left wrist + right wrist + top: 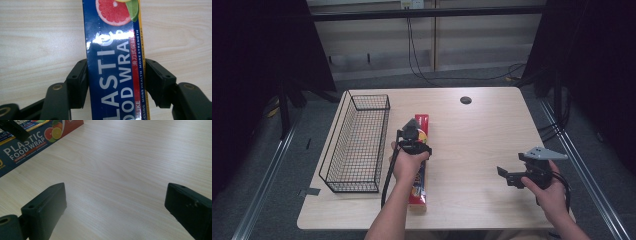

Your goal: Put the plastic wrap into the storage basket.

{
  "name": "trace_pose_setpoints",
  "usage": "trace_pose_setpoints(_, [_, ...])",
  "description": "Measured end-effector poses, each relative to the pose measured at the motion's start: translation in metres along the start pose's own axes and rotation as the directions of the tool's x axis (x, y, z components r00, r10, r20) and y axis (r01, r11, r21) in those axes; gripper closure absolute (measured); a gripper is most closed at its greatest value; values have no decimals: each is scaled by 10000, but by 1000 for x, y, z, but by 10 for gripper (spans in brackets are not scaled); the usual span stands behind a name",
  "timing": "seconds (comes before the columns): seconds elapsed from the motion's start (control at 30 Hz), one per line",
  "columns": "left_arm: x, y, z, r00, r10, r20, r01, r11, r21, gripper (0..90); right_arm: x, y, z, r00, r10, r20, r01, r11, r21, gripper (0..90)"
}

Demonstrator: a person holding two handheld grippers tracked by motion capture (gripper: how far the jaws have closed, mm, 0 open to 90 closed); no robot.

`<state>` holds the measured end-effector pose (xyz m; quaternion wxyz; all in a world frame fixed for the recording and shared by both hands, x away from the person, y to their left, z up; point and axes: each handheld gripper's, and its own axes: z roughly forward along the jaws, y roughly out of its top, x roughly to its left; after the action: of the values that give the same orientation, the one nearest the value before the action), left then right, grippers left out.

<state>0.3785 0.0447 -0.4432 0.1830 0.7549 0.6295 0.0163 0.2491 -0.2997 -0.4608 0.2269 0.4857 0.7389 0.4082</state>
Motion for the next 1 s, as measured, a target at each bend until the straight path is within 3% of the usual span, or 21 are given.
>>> trace_pose_setpoints(0.3, [-1,3,7,9996,-273,-123,269,9992,-291,374,2,0,1,10000,-8,-65,9,10000,45,37])
trace_pose_setpoints(0.53, [-6,7,12,9976,-232,-649,212,9993,-308,422,1,0,0,10000,5,-29,-5,10000,42,37])
trace_pose_setpoints(0.77, [-2,12,4,9985,-145,-527,167,9990,416,441,-1,-1,-1,10000,-18,-60,18,10000,35,37])
trace_pose_setpoints(1.0, [1,16,-6,9978,48,-654,-9,9983,589,444,-1,-1,-1,10000,-28,-55,28,10000,31,38])
